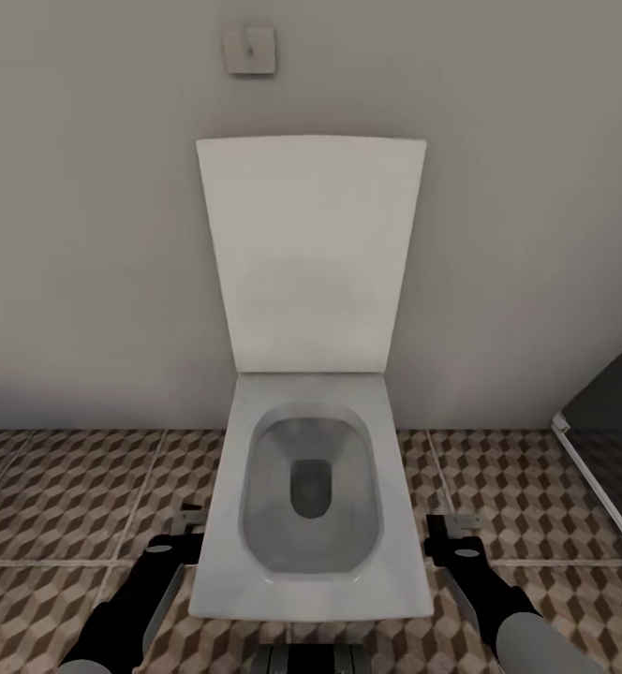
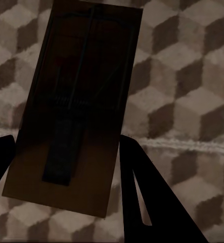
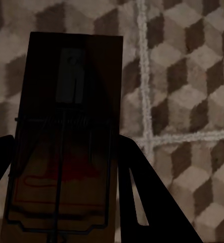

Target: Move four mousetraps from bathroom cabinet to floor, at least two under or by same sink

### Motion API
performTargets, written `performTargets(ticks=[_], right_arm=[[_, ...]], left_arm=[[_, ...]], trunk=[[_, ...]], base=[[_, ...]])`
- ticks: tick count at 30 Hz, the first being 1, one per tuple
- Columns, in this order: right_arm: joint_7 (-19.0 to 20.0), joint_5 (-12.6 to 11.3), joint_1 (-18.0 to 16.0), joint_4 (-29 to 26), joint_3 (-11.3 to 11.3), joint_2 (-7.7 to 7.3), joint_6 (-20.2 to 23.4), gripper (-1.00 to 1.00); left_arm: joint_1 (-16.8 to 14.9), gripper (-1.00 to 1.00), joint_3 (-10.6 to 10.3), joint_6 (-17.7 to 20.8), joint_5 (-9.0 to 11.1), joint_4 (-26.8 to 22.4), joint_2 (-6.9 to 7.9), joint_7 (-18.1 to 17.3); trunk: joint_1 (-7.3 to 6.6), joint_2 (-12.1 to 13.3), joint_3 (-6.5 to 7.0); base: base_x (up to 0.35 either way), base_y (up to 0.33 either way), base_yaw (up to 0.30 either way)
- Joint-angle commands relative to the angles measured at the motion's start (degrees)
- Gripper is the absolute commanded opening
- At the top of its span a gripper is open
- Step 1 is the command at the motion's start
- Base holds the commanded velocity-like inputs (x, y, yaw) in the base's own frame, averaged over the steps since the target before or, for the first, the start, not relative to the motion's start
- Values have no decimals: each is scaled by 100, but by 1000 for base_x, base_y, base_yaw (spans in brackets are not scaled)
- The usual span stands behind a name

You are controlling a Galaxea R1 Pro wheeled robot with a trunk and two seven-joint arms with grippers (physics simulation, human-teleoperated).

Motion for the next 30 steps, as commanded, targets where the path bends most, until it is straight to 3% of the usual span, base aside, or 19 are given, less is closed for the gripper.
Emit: performTargets(ticks=[1,16,20,30], right_arm=[[9,42,0,-11,-27,4,35,-100],[17,36,0,-11,-17,-4,8,-100],[-21,15,0,-111,-127,-17,-49,-100],[-12,16,0,-288,-145,-21,-163,-100]], left_arm=[[-1,-100,-7,35,-21,-11,5,21],[-1,-100,25,26,-19,-24,30,21],[-45,-100,35,11,-3,-71,78,10],[-36,-100,28,12,-4,-100,82,-13]], trunk=[[1,-3,-27],[40,-23,-359],[40,-24,-359],[40,-24,-359]], base=[[0,0,0],[0,0,0],[0,0,0],[0,0,0]])
